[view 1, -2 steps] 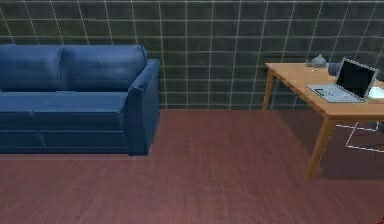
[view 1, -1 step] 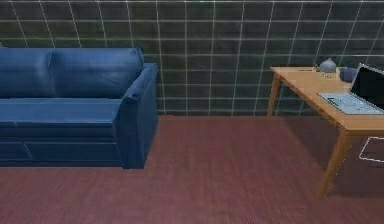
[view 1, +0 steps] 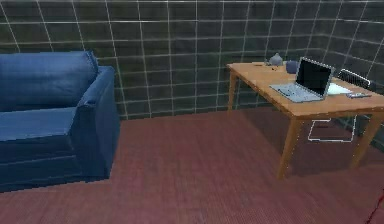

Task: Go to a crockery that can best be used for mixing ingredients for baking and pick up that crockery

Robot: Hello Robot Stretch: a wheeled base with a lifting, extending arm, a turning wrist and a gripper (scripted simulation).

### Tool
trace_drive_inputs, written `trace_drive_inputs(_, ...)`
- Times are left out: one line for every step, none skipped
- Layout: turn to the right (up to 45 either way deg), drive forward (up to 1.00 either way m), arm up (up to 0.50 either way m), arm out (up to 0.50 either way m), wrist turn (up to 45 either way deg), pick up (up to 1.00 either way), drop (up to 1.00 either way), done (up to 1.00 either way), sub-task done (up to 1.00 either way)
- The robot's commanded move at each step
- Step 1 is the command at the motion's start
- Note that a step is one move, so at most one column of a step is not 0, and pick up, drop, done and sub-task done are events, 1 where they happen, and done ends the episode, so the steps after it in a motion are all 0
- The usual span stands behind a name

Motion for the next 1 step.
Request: trace_drive_inputs(0.0, 1.00, 0.00, 0.00, 0.0, 0.00, 0.00, 0.00, 0.00)
